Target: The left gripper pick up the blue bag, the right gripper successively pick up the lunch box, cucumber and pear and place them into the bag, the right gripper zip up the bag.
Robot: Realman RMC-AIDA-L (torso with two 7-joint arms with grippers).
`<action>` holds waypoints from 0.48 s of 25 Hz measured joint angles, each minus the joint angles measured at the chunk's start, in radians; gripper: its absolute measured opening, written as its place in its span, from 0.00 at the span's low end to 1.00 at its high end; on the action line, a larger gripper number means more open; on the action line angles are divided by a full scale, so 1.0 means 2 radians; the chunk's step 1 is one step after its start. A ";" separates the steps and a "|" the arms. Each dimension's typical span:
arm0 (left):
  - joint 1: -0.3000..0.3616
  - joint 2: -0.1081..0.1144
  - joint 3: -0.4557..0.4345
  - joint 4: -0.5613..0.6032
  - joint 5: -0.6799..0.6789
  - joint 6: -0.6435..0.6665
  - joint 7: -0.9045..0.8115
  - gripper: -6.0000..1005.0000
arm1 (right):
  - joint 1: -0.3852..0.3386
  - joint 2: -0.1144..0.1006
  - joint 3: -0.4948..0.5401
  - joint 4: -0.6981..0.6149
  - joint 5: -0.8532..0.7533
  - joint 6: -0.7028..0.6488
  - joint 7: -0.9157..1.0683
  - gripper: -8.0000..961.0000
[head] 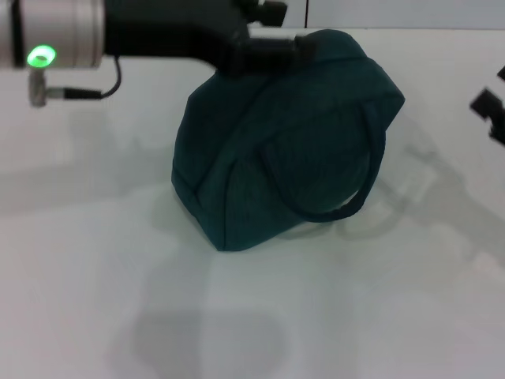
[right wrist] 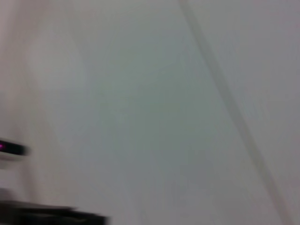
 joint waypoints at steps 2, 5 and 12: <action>0.025 0.000 -0.003 -0.003 -0.025 0.020 0.052 0.44 | -0.004 -0.017 0.001 -0.001 -0.050 -0.069 -0.002 0.83; 0.066 0.000 -0.028 -0.026 -0.056 0.081 0.127 0.56 | -0.001 -0.032 0.001 -0.001 -0.118 -0.141 -0.003 0.92; 0.137 0.000 -0.054 -0.120 -0.077 0.131 0.271 0.79 | 0.006 -0.025 0.001 -0.011 -0.225 -0.139 -0.001 0.92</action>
